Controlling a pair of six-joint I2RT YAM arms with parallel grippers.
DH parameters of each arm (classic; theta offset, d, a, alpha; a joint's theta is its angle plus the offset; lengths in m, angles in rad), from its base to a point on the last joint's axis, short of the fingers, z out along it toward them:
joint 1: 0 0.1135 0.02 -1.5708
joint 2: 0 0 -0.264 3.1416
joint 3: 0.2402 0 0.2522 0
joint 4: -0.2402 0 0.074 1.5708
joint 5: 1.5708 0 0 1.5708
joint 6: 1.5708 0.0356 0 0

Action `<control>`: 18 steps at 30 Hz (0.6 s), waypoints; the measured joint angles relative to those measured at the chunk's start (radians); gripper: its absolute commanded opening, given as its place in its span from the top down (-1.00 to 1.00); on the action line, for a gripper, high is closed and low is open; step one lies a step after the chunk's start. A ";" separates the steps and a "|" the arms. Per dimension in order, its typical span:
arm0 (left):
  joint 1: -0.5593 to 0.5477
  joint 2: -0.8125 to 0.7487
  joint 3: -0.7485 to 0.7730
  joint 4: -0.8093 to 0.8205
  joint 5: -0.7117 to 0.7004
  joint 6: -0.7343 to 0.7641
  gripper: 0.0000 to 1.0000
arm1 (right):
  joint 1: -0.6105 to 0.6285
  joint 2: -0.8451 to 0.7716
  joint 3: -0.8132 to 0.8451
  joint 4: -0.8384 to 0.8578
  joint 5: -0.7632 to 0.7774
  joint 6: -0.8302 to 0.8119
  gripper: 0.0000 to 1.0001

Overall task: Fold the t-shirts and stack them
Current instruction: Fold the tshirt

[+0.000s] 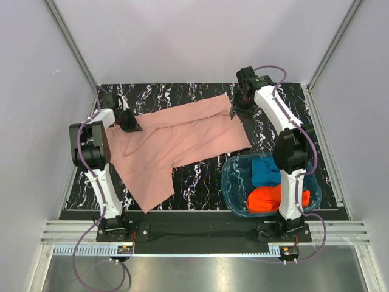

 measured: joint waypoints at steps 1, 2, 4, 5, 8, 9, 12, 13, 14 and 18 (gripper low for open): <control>-0.003 0.000 0.000 -0.002 -0.005 0.005 0.47 | 0.000 0.000 0.000 0.000 0.000 -0.001 -0.05; -0.005 0.000 0.000 -0.002 -0.014 0.009 0.40 | 0.000 0.000 0.000 -0.001 0.000 -0.003 -0.05; -0.008 -0.001 0.000 -0.003 -0.030 0.008 0.33 | 0.000 0.001 0.000 -0.004 0.000 -0.005 -0.05; -0.010 -0.003 0.000 -0.004 -0.038 0.007 0.26 | 0.000 0.001 0.000 -0.005 0.000 -0.007 -0.06; -0.013 -0.016 0.000 -0.011 -0.071 0.013 0.20 | 0.000 0.005 0.000 -0.007 0.000 -0.011 -0.06; -0.012 -0.018 0.000 -0.013 -0.082 0.015 0.19 | 0.000 0.008 0.000 -0.007 0.000 -0.012 -0.06; -0.011 -0.018 0.007 -0.027 -0.103 0.018 0.18 | 0.000 0.017 0.000 -0.007 0.000 -0.017 -0.06; -0.011 -0.018 0.011 -0.032 -0.109 0.018 0.18 | 0.000 0.021 0.000 -0.007 -0.001 -0.018 -0.06; -0.010 -0.018 0.016 -0.035 -0.111 0.019 0.18 | 0.000 0.023 0.000 -0.007 -0.002 -0.019 -0.06; -0.010 -0.017 0.038 -0.036 -0.127 0.019 0.16 | 0.000 0.027 -0.004 -0.006 -0.011 -0.024 -0.06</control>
